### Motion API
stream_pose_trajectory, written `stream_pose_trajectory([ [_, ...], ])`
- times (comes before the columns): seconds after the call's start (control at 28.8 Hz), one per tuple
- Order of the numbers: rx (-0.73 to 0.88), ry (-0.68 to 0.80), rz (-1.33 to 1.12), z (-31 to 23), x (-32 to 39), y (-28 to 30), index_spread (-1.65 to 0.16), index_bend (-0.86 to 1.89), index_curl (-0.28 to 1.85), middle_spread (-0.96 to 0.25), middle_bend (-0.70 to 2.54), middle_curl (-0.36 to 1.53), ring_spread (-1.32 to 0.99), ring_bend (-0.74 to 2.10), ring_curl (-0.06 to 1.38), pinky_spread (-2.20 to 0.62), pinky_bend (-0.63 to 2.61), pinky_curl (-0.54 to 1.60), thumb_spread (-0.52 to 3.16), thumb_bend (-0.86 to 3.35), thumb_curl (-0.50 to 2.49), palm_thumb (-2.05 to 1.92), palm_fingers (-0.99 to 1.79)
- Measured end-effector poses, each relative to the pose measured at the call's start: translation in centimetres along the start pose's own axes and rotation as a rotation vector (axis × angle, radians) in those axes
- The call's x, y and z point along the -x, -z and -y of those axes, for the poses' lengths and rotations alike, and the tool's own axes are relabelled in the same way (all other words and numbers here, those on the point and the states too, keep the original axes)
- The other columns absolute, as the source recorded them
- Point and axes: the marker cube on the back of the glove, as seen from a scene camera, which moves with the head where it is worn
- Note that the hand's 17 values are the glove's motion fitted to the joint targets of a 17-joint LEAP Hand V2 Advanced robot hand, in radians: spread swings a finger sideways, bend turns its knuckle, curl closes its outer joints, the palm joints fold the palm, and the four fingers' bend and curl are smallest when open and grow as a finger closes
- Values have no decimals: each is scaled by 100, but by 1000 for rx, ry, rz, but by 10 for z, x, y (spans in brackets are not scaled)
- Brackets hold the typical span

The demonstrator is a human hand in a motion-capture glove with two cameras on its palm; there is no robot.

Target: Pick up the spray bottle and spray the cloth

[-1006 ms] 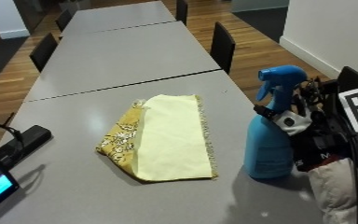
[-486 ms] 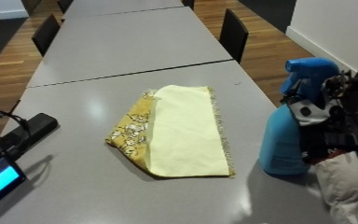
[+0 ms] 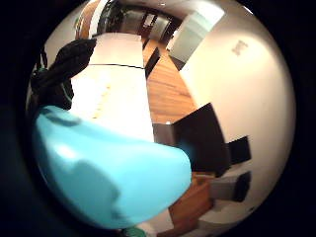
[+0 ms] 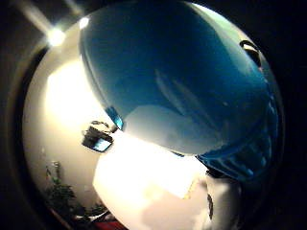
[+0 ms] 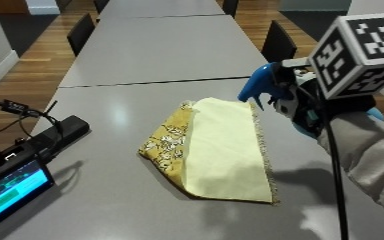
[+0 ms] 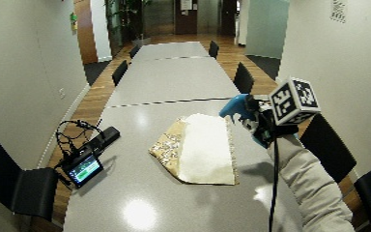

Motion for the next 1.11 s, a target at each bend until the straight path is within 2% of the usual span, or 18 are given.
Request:
stream_pose_trajectory([
  [0.14,93,63,-207,4,14,-15,-21,38,52,-4,49,45,-11,41,44,-12,29,39,49,-2,64,104,121],
  [0.28,137,51,-184,0,22,-30,-21,37,53,-4,49,46,-11,41,45,-13,29,41,47,-2,66,103,122],
  [0.38,130,-5,-65,0,23,-34,-21,37,53,-5,49,47,-11,42,45,-14,29,42,46,-3,67,103,123],
  [0.62,6,-231,451,6,17,-9,-22,36,54,-5,49,48,-11,41,47,-15,29,44,44,-3,69,102,123],
  [0.94,-112,-372,803,12,6,4,-22,36,55,-5,49,49,-12,41,48,-15,28,45,44,-3,71,102,123],
  [1.11,-157,-377,943,10,16,12,-22,35,55,-5,48,49,-12,41,48,-16,27,46,44,-3,72,102,123],
])
